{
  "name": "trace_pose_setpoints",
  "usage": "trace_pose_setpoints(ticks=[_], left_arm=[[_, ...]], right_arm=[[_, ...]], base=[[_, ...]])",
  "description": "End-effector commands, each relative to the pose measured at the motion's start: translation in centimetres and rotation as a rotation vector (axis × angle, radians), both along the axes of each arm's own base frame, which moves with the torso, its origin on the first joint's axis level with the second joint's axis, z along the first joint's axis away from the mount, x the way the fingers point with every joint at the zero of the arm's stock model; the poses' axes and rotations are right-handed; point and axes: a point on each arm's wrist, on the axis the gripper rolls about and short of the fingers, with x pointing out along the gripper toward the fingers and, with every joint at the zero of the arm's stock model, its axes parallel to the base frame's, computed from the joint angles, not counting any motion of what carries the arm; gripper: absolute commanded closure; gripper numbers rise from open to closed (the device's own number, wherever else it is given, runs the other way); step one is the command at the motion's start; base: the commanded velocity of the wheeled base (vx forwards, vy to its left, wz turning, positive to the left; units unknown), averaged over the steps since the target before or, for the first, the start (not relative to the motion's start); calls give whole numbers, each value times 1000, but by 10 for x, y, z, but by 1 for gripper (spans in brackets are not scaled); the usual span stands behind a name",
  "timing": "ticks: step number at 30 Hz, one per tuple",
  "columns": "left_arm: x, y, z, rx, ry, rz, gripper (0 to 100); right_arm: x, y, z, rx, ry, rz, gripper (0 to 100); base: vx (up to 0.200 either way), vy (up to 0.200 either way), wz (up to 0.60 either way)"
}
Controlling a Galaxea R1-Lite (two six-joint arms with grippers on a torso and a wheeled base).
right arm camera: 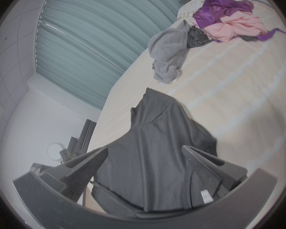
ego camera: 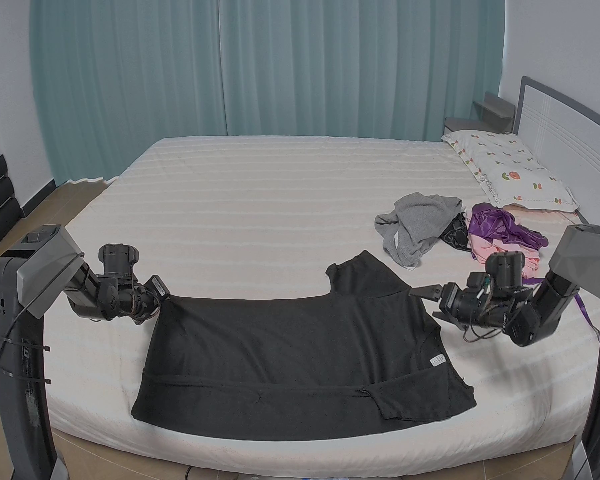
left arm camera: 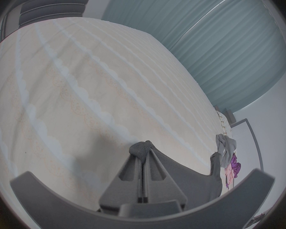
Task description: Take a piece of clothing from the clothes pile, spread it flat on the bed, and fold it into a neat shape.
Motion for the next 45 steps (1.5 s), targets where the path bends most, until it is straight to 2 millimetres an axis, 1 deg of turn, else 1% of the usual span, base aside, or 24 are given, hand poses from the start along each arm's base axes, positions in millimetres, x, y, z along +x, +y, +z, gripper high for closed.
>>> trace_pose_setpoints(ticks=[1,3,4,6,8,10,11,12,14,20,26,29,33,40,41,43,45], left_arm=[[-3,8,9,-26,-8,31,100],[-4,9,9,-29,-7,31,100],[-4,9,9,-29,-7,31,100],[-3,9,8,-31,-6,28,100],[-2,9,8,-31,-7,28,100],[-2,8,8,-30,-6,24,100],[-2,8,8,-31,-6,25,100],[-2,8,8,-30,-7,24,100],[-2,8,8,-30,-6,24,100],[-2,7,8,-30,-4,23,100],[-2,6,8,-29,-5,20,100],[-2,6,7,-26,-5,18,100],[-2,6,8,-25,-6,19,100],[-2,6,7,-24,-5,17,100],[-2,6,7,-24,-5,17,100],[-2,6,7,-24,-5,17,100],[-2,6,8,-24,-7,17,100]], right_arm=[[63,35,-12,-97,33,-46,0],[76,37,-16,-121,35,-59,0],[78,38,-16,-126,34,-59,0],[90,39,-24,-156,43,-52,0],[97,36,-33,-181,40,-51,0],[107,33,-38,-195,21,-73,0],[108,33,-39,-195,19,-73,0],[115,33,-46,-206,23,-88,0],[122,35,-51,-219,30,-99,0],[145,41,-53,-221,2,-110,0],[154,45,-56,-221,11,-108,0],[161,46,-51,-216,-20,-113,0],[159,47,-57,-228,15,-102,0],[157,51,-62,-236,26,-87,0],[157,51,-61,-236,25,-87,100],[157,51,-60,-235,22,-87,100],[158,47,-57,-233,17,-97,100]], base=[[0,0,0],[0,0,0],[0,0,0],[0,0,0],[0,0,0],[0,0,0],[0,0,0],[0,0,0],[0,0,0],[0,0,0],[0,0,0],[0,0,0],[0,0,0],[0,0,0],[0,0,0],[0,0,0],[0,0,0]])
